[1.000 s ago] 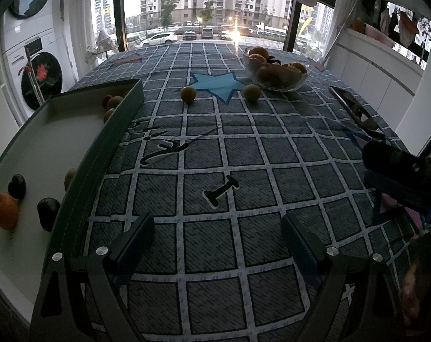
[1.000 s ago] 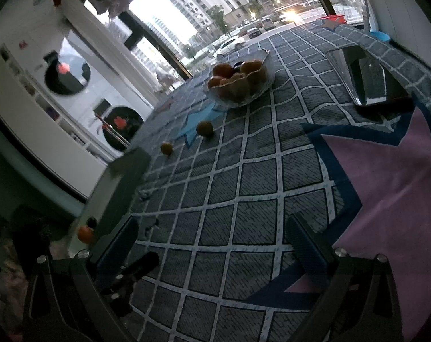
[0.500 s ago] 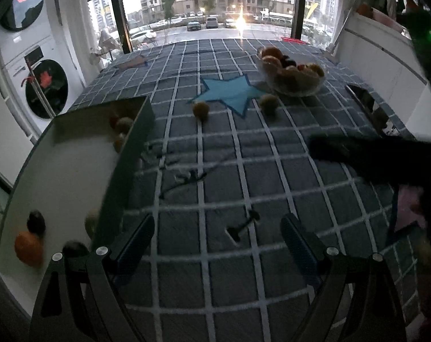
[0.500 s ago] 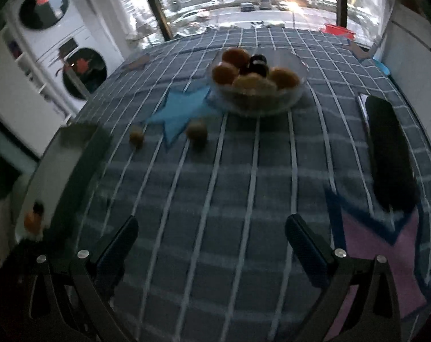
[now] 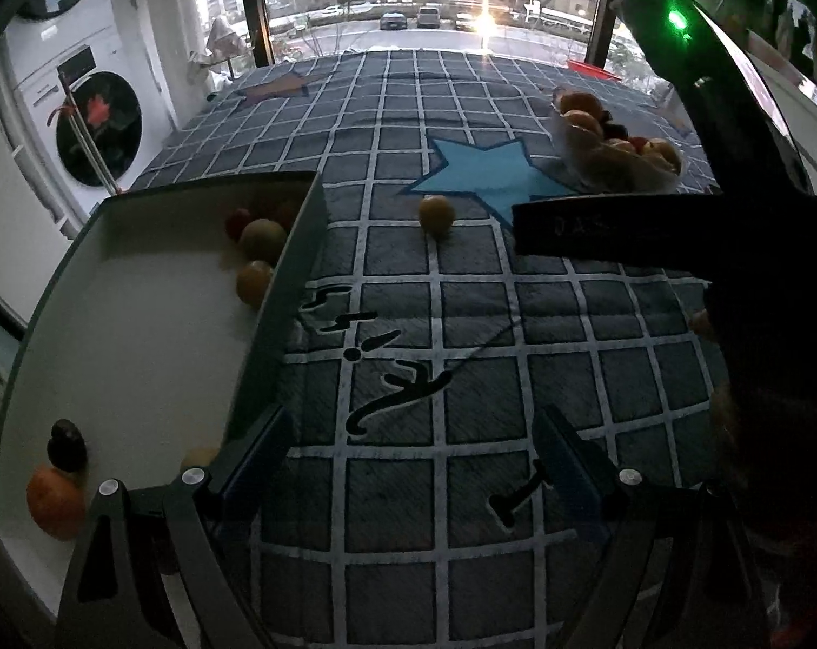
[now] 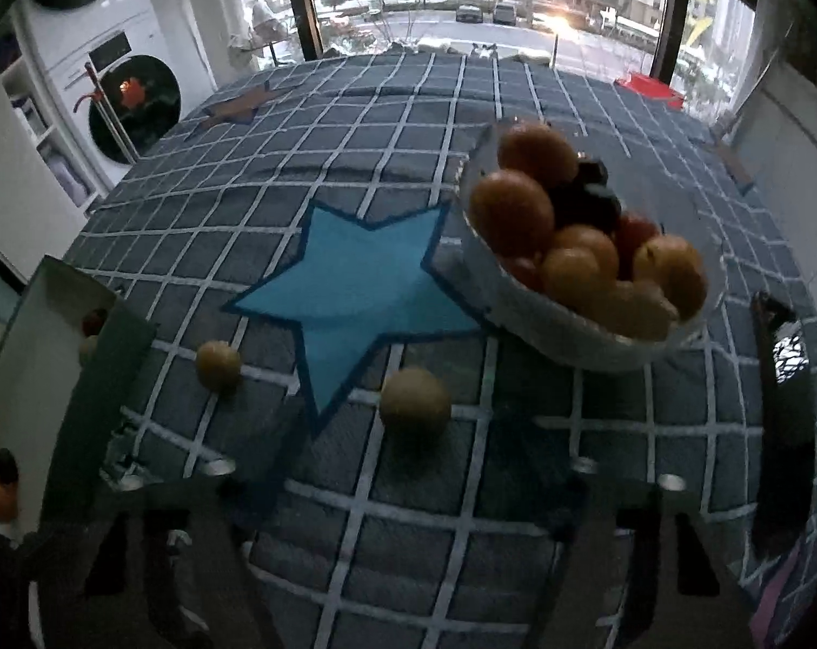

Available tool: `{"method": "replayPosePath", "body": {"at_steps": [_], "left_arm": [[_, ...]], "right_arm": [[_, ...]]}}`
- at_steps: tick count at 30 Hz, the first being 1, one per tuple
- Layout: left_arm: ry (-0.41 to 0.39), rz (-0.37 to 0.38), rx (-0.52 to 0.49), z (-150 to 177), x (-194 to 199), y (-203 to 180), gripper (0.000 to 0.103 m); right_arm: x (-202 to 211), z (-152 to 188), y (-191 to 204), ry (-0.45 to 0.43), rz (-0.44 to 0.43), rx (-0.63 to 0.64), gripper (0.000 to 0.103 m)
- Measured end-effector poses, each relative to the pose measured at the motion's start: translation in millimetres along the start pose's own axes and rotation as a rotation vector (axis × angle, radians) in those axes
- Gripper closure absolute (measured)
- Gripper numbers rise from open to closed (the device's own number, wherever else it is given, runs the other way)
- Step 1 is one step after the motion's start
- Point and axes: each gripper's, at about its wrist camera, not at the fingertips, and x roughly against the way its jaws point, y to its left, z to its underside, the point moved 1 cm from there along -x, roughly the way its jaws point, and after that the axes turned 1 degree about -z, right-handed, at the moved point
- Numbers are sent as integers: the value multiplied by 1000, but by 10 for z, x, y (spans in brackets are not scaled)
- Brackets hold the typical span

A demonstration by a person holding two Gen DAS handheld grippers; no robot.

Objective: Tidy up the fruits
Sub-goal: 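Move both tools toward the remaining fruits beside the glass bowl, then grasp a small tan fruit with the left tool while the right tool grasps another tan fruit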

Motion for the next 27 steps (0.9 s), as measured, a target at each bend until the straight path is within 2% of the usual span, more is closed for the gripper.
{"method": "replayPosePath", "body": {"at_steps": [1, 3, 9, 16, 21, 27], "left_arm": [[0, -1, -2, -6, 0, -7, 12], [-3, -6, -7, -17, 3, -17, 12], [-10, -11, -3, -70, 7, -25, 12], [-15, 20, 47, -337, -100, -33, 12], [-26, -38, 16, -586, -277, -179, 12], [-47, -110, -39, -841, -515, -329, 12]], "right_arm": [[2, 0, 42, -8, 4, -2, 50], [16, -6, 3, -18, -8, -9, 76], [130, 103, -125, -35, -94, -54, 76], [392, 574, -474, -22, -152, -114, 76], [595, 924, -643, -42, -173, -152, 76], [728, 1083, -698, -66, -188, -168, 76]]}}
